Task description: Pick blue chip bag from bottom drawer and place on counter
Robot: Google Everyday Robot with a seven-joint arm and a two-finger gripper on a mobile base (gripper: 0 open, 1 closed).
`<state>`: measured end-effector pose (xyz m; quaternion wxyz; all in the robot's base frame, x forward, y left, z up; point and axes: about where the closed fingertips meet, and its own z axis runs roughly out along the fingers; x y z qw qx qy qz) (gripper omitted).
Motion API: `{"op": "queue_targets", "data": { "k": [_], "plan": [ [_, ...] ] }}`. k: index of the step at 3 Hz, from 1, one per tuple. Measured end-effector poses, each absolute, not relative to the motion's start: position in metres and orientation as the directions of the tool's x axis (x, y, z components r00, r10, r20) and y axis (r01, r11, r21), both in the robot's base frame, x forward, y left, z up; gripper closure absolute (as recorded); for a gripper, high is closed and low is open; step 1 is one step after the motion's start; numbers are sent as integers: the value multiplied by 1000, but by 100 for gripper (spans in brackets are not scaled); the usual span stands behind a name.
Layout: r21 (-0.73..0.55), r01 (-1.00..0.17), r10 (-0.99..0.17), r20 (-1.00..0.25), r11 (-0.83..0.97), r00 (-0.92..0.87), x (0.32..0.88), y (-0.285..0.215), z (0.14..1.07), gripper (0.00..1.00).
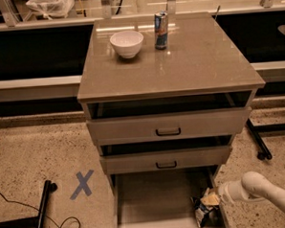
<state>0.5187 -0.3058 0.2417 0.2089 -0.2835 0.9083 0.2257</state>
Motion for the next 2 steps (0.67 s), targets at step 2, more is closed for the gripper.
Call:
{"op": "queue_targets", "data": {
  "k": [2],
  "plan": [
    [298,-611,-422,-506,733,-753,517,-301,239,96]
  ]
}}
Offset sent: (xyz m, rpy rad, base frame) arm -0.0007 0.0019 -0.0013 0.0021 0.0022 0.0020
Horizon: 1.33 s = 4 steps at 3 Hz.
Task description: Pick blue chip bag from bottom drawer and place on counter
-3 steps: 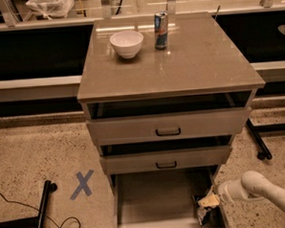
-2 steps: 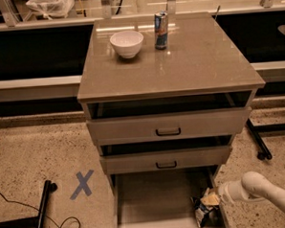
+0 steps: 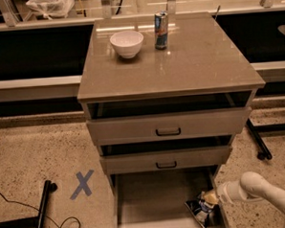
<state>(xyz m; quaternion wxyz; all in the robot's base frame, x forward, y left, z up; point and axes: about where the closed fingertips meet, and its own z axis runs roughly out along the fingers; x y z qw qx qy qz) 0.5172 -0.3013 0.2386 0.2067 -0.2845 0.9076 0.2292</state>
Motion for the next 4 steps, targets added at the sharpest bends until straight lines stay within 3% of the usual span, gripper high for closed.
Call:
{"op": "queue_targets", "data": {
  "k": [1,2,4],
  "plan": [
    [300,-612,-422,-505,732,-753,517,-300,238,100],
    [303,-613,-423,-504,730,-753,516,-298,236,84],
    [310,-615,-424,-502,725,-754,514,-293,233,37]
  ]
}}
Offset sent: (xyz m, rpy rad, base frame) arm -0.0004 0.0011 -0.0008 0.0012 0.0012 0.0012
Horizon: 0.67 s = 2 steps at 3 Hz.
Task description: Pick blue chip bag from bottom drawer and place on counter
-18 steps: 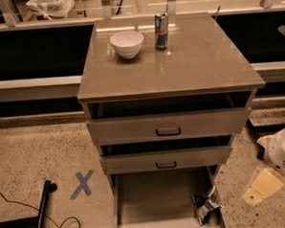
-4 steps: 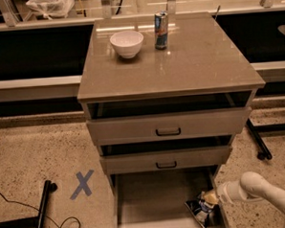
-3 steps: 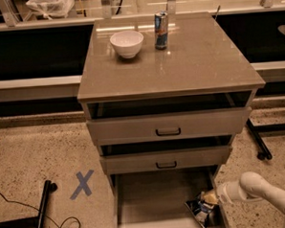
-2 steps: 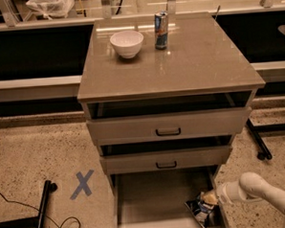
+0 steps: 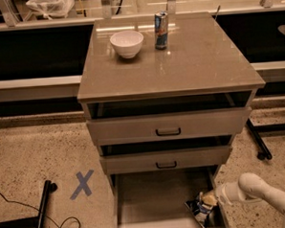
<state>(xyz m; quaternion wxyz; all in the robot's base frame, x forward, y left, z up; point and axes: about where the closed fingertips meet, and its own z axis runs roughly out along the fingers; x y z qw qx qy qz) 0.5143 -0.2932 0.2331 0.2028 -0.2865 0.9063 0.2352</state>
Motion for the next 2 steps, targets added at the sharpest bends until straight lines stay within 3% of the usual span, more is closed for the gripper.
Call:
{"op": "queue_targets", "data": {
  "k": [1,2],
  "plan": [
    [314,-616,-425,-501,723,-754,514,-291,232,14],
    [317,-617,-425,-501,721,-754,513,-289,230,0]
  ]
}}
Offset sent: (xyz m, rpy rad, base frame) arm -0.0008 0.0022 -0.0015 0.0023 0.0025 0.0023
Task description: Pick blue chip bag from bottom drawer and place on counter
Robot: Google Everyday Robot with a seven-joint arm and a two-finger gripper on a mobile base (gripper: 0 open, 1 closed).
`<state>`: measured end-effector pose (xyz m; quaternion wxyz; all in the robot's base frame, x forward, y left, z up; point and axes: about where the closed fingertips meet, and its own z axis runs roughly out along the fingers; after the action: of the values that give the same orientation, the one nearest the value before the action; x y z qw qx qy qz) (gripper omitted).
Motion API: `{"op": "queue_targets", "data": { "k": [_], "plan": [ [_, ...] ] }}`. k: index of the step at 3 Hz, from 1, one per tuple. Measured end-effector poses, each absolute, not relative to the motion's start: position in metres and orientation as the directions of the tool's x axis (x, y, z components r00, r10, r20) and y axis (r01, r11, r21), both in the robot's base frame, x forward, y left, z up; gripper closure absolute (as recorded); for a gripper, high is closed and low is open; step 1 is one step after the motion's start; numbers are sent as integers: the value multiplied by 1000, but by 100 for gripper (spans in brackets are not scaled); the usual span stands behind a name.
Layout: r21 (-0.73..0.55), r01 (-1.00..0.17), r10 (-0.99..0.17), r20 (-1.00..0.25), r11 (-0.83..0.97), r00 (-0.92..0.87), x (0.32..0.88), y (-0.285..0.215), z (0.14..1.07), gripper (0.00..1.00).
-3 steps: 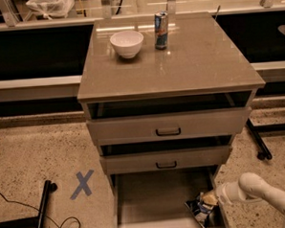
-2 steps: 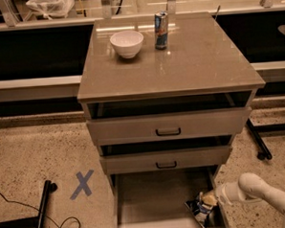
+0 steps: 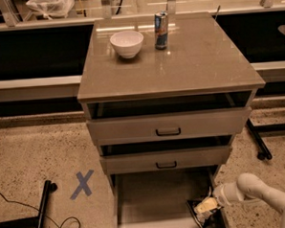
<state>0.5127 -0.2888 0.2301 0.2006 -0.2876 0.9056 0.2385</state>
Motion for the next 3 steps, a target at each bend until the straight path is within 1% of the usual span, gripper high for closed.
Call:
{"op": "queue_targets", "data": {
  "k": [2,3],
  "plan": [
    [288,-593,-420,-484,752,-768,516,-297,217,0],
    [245,-583,-414,-501,775,-760,517,-301,212,27]
  ]
}}
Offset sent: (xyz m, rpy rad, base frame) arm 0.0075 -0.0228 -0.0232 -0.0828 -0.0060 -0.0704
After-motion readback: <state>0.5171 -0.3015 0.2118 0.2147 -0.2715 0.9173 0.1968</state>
